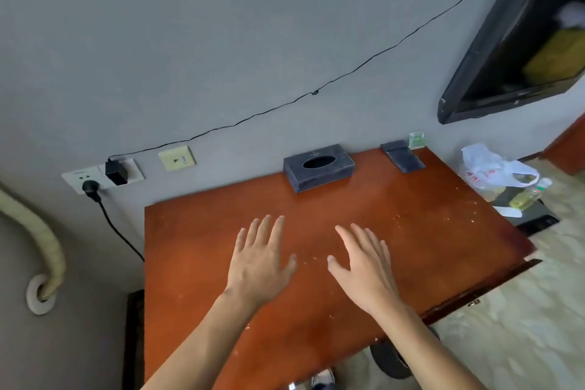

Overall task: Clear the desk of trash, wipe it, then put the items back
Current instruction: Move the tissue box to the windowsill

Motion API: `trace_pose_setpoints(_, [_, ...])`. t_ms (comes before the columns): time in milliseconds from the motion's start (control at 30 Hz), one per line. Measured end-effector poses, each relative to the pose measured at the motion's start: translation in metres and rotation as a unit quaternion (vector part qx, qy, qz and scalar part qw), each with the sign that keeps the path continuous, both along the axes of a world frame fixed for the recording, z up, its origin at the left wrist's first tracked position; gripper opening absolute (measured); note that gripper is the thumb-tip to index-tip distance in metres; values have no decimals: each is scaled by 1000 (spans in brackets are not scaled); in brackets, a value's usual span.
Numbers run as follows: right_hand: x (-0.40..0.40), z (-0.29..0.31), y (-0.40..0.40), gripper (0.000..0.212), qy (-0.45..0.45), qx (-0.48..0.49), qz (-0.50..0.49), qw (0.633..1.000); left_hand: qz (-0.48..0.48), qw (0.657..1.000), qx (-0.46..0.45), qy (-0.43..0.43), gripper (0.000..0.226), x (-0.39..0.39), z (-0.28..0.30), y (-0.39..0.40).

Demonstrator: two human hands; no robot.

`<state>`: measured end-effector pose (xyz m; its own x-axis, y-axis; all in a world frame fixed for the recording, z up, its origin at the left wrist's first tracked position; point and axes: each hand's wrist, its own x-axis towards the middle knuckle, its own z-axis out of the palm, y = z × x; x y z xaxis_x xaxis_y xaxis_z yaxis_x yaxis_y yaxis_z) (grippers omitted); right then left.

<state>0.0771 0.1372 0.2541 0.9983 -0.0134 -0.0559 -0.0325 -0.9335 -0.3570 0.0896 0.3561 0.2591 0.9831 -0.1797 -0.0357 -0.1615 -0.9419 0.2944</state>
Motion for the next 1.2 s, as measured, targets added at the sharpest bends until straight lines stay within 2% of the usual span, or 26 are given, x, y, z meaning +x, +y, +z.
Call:
trace_pose_setpoints(200, [140,-36,-57,62,10,-31,19,999,34,999,12,27,78,112,-42,-40])
trace_pose_setpoints(333, [246,-60,-96,62,19,-45,32,998,87,994,-23,69,83,194,-74,-75])
trace_pose_setpoints(467, [344,-96,-127,68,33,-55,43,997,148,981,-56,108,100,270,-116,-102])
trace_pose_setpoints(633, [424,-137,-140,86,127,40,-8,991,250,945,-122,174,128,334,-157,-116])
trace_pose_setpoints(767, [453,-158,-140,88,193,126,-24,973,299,917,-154,213,136,353,-178,-120])
trace_pose_setpoints(900, [457,-165,-135,64,194,175,-13,965,348,906,-166,176,123,354,-182,-129])
trace_pose_setpoints(1033, [447,-163,-132,48,173,213,-24,961,371,887,-233,147,117,344,-183,-131])
trace_pose_setpoints(1200, [415,-145,-129,65,157,233,-19,960,370,867,-316,106,111,308,-167,-130])
